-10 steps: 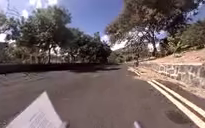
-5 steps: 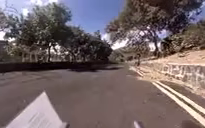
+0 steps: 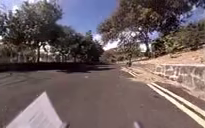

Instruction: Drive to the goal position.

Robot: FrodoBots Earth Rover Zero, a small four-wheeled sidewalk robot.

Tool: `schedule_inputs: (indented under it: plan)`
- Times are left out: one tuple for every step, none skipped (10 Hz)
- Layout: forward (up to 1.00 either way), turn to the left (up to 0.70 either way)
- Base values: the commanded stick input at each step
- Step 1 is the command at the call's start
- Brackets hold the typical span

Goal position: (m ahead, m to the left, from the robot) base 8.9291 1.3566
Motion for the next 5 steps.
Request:
schedule_inputs:
  plan:
    - [0.5, 0.0]
    - [0.5, 0.0]
    - [0.5, 0.0]
    - [0.5, 0.0]
    - [0.5, 0.0]
